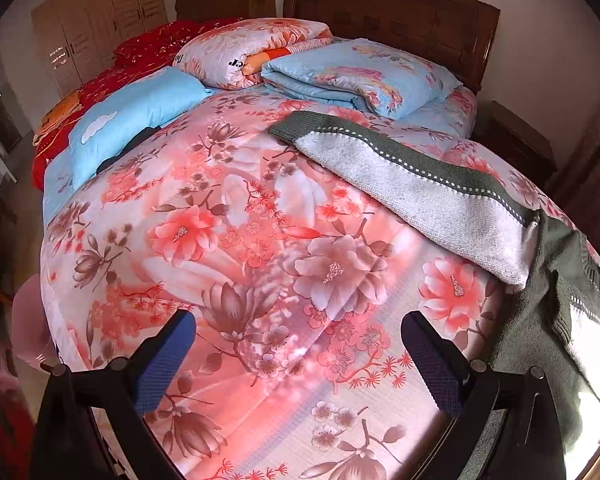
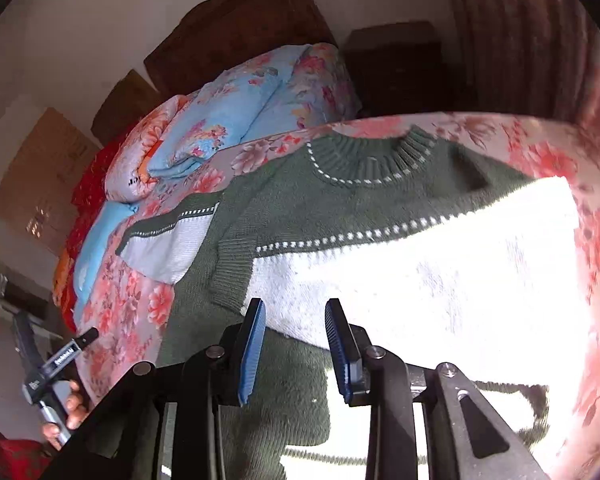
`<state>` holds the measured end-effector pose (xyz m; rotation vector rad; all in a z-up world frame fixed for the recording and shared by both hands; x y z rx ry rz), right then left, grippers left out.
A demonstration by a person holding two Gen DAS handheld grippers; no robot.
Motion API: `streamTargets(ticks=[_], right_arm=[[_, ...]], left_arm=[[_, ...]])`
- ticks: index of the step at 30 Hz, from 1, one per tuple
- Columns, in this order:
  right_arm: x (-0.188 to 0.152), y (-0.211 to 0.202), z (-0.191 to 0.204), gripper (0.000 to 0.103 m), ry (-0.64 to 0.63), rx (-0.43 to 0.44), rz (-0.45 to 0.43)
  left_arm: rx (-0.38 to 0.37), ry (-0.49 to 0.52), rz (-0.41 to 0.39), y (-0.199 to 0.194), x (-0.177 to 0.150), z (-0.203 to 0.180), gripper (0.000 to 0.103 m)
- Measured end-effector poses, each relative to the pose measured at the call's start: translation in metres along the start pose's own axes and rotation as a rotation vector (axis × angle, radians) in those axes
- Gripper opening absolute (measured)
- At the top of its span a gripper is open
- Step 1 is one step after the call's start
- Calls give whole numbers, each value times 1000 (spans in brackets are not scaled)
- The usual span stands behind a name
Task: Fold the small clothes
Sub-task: 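Carry the held sleeve across the sweater body toward the other sleeve, then lay the sleeve flat on the sweater back and open the right tool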
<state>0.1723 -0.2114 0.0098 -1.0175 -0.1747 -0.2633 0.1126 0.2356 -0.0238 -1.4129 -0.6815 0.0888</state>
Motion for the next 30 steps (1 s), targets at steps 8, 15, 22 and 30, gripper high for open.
streamTargets(ticks=[8, 15, 22, 30], right_arm=[[-90, -42, -141, 37, 557, 350, -91], [-62, -13, -161, 37, 574, 351, -100], [-36, -19, -157, 19, 466, 462, -310], [-52, -11, -172, 28, 515, 357, -204]], left_arm=[[-51, 39, 14, -1, 0, -27, 103], [-75, 67, 6, -17, -7, -49, 103], [-27, 58, -17, -27, -7, -50, 103], [3, 54, 16, -3, 7, -53, 103]])
Point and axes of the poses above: each gripper's, at about its wrist camera, not at the fingertips, and y roughly the way its jaws point, z to its left, x to its top, the point moved 2 cm from there along y, roughly the way its jaws point, and after that the axes turned 9 degrees about z, right-handed, at the moved point
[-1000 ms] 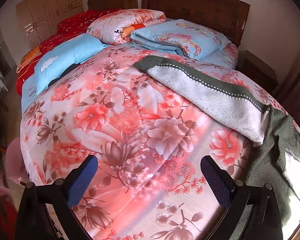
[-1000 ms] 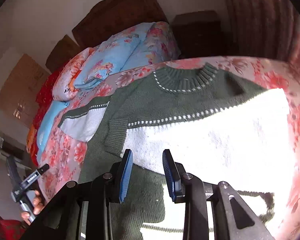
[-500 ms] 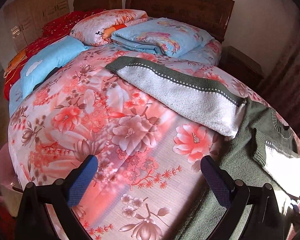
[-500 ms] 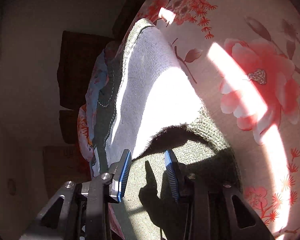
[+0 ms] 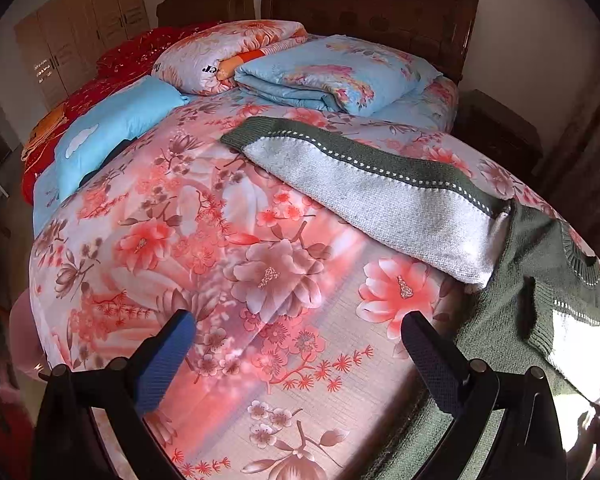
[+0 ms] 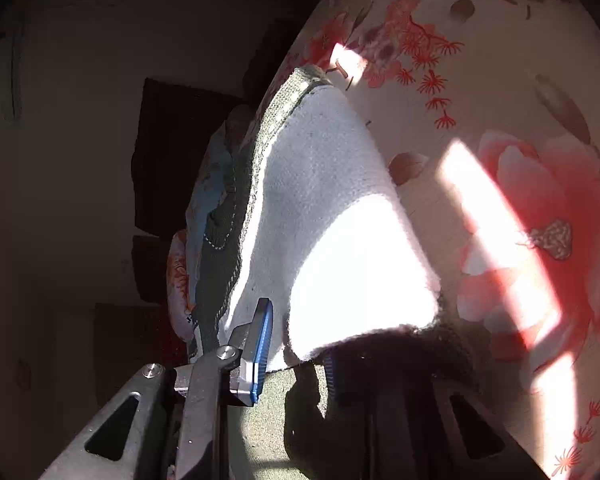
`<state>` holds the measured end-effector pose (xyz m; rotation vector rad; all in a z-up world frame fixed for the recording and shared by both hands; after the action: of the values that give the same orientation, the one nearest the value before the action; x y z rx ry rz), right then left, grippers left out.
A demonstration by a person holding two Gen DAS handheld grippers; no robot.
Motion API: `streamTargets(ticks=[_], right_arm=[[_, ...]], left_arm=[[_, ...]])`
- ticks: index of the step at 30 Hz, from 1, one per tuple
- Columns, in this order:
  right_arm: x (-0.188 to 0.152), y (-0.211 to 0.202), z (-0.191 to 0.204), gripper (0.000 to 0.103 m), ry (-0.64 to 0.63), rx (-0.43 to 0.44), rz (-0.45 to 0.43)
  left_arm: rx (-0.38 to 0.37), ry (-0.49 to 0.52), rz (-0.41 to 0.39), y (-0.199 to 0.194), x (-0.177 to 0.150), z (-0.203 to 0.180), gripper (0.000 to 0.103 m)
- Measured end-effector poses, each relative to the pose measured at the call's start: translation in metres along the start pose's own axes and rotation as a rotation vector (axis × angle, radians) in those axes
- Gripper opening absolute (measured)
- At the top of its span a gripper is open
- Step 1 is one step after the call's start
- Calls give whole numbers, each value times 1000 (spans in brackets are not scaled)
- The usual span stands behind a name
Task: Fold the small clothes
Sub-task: 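Lay the sleeve flat on the sweater back and open the right tool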
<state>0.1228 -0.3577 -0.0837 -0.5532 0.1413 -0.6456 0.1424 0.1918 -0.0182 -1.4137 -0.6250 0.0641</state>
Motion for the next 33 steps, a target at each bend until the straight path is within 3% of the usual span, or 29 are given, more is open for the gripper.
streamTargets(ticks=[3, 6, 8, 11, 12, 13, 15, 16, 20, 23, 28, 31, 33], right_arm=[[-21, -16, 10, 35, -36, 23, 38], [-46, -31, 24, 36, -114, 42, 82], [-58, -36, 32, 36, -150, 60, 96], [-63, -35, 37, 37, -145, 99, 90], [-63, -31, 37, 37, -133, 105, 93], [-62, -25, 39, 37, -120, 114, 93], [-56, -17, 46, 37, -95, 126, 85], [-55, -11, 48, 37, -90, 132, 86], [-54, -9, 63, 37, -127, 111, 70], [-52, -9, 72, 37, -141, 132, 68], [-48, -6, 86, 37, -161, 149, 58], [-46, -2, 88, 37, -163, 151, 49], [-46, -2, 89, 37, -160, 160, 50]], left_arm=[[-26, -15, 37, 12, 13, 20, 103], [-141, -115, 68, 27, 34, 65, 103], [-300, -201, 92, 42, 52, 101, 103], [-622, -475, 109, 72, 74, 154, 103], [-685, -507, 136, 82, 85, 160, 103], [-696, -509, 155, 91, 96, 161, 103], [-643, -471, 146, 103, 116, 158, 103], [-641, -457, 183, 114, 124, 153, 103], [-722, -444, 323, 154, 142, 135, 103], [-745, -455, 289, 158, 155, 131, 103], [-1079, -480, 298, 179, 182, 119, 103], [-1122, -479, 234, 183, 191, 115, 103], [-1142, -502, 145, 181, 195, 117, 103]])
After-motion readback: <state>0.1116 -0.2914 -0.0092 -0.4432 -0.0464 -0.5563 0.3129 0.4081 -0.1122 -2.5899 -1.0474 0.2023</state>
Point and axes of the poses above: each gripper's, at about its wrist camera, not at the fingertips, and y roughly the way its jaws point, z to its left, x to its top, the point moved 2 cm from there along y, roughly the way its jaws point, and after that the axes turned 9 degrees about z, right-handed, at the moved point
